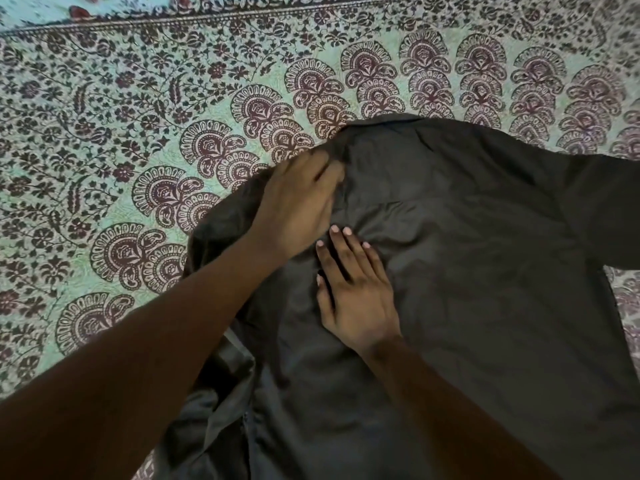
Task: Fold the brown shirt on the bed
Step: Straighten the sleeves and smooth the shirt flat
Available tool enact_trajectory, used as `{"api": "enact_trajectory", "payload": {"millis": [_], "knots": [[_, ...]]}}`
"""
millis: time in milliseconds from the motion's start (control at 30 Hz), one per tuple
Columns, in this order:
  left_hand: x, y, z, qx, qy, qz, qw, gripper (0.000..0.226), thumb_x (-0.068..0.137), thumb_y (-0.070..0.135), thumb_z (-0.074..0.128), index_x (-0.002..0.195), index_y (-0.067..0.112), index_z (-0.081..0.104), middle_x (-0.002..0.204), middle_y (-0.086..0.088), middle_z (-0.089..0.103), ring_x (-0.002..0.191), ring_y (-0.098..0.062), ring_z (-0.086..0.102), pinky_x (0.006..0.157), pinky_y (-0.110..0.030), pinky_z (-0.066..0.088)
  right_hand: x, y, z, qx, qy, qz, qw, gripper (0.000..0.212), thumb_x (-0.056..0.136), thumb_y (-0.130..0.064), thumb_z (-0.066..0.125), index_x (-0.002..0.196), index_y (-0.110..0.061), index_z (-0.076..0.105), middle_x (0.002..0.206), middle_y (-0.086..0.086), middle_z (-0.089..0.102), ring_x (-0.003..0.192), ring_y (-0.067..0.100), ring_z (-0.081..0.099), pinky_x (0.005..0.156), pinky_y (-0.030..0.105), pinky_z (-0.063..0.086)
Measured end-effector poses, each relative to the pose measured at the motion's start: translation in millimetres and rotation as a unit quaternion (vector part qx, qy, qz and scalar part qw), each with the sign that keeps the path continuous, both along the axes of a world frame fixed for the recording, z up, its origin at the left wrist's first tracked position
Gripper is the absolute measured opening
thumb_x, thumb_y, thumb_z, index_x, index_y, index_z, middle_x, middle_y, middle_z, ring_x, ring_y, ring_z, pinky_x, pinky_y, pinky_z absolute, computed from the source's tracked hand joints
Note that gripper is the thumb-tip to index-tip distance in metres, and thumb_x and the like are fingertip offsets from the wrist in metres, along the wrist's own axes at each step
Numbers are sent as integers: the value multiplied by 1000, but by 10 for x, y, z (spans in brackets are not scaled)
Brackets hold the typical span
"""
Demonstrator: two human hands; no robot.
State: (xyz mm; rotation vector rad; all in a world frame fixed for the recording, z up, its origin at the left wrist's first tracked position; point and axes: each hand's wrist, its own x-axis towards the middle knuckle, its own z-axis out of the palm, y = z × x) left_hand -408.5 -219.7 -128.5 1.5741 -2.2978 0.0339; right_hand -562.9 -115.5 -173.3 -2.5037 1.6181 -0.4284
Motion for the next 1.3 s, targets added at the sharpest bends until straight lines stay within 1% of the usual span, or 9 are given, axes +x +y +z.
{"api": "enact_trajectory", "payload": {"millis": [100,233,467,600,733,867,1000,1167,1300], "knots": [[248,314,-251,84,-83,5,993,45,98,30,52,141,20,52,148,-4,51,130,-30,51,98,-46,44,1,19,23,16,15,-20,1000,57,99,-33,46,151,-12,51,165,12,36,155,28,30,124,50,27],[417,425,-323,143,-104,-3,984,57,106,45,26,162,32,23,172,7,17,157,-19,20,122,-49,22,8,14,92,39,41,-97,994,62,97,-42,45,152,-13,49,166,16,32,155,32,29,123,53,25],[80,559,-65,151,-102,35,983,61,91,36,57,148,18,44,161,-6,32,138,-34,34,108,-55,34,-301,-20,151,92,52,-37,994,61,103,-51,37,158,-24,40,171,10,21,159,28,18,124,52,23],[61,732,-243,216,-50,51,974,80,92,64,41,160,26,28,168,-3,22,152,-31,24,117,-54,29,-1025,-50,181,116,130,-22,984,70,99,-73,23,162,-46,13,175,1,-3,161,26,2,124,59,14],[-17,791,-256,222,-75,78,969,87,88,69,30,164,28,18,173,-1,11,159,-28,9,124,-57,18,-1767,-210,266,136,122,-157,971,73,92,-83,17,159,-55,5,174,-8,-2,161,22,3,123,64,15],[-325,879,-186,207,-66,111,970,85,93,67,31,162,19,25,174,-4,8,160,-31,6,125,-58,15,-1902,-435,351,152,67,-226,960,84,91,-87,20,162,-47,3,174,4,-12,159,35,-11,126,62,4],[-658,1169,-265,211,-56,125,968,84,92,72,33,164,35,14,174,-2,4,160,-31,6,125,-59,16,-1820,-614,254,124,132,-8,983,80,92,-84,20,162,-47,5,174,-3,-6,161,28,-1,125,63,14],[-772,1586,-278,211,-79,154,962,87,92,76,33,165,35,9,174,0,1,160,-29,5,125,-59,14,-2122,-998,263,198,69,-215,954,82,93,-83,22,163,-44,3,174,-5,-7,161,23,-6,127,59,2],[-836,2006,-253,211,-75,150,963,88,92,74,37,165,31,13,174,0,2,160,-29,8,125,-60,16,-1983,-800,356,128,93,-171,973,88,94,-82,24,165,-31,11,174,10,-7,160,35,-9,127,60,1]]}}
